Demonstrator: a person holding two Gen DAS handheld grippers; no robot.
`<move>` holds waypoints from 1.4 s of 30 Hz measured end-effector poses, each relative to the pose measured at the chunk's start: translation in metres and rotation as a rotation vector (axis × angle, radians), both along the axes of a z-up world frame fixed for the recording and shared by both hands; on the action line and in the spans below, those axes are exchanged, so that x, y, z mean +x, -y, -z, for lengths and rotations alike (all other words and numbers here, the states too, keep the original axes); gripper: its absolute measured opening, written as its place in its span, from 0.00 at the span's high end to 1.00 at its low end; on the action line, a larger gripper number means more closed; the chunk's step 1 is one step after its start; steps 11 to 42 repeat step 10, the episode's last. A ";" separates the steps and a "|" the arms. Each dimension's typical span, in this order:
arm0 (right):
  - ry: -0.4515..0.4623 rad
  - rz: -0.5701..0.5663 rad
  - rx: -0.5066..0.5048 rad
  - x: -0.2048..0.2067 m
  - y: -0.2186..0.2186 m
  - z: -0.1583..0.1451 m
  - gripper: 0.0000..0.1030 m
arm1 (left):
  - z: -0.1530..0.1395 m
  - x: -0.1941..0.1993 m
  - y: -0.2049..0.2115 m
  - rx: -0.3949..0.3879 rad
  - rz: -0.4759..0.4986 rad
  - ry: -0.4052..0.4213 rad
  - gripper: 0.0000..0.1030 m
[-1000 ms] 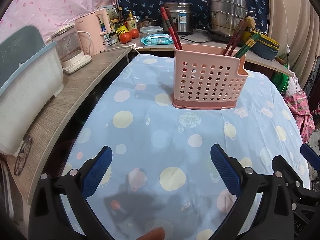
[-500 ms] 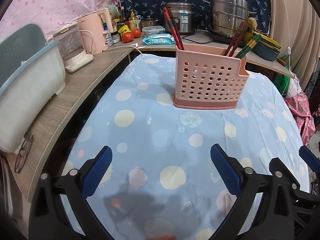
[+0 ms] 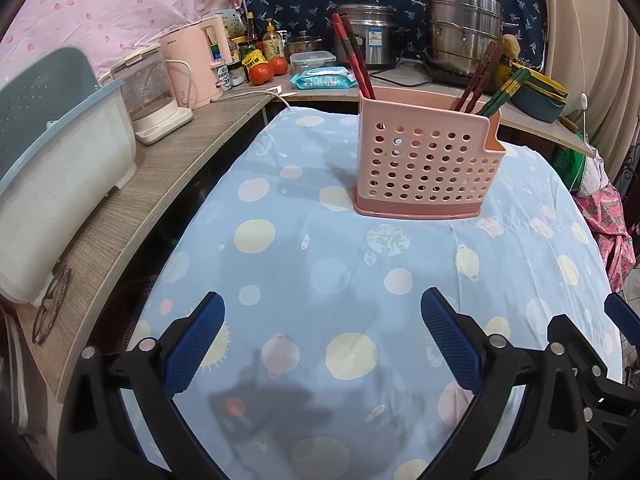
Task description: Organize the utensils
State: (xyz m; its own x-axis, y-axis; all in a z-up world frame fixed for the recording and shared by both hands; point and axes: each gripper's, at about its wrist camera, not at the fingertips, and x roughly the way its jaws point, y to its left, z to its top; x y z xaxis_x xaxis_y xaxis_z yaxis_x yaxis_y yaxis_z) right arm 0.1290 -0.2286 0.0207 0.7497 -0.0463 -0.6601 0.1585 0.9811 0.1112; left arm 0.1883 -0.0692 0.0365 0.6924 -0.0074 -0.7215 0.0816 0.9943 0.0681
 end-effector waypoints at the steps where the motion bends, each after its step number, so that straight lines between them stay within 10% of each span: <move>1: 0.001 0.001 -0.001 0.000 0.000 -0.001 0.15 | 0.000 0.000 0.000 0.001 0.002 0.000 0.09; 42: -0.001 0.005 -0.013 0.002 0.002 0.001 0.15 | -0.001 0.000 0.004 0.005 0.034 0.005 0.09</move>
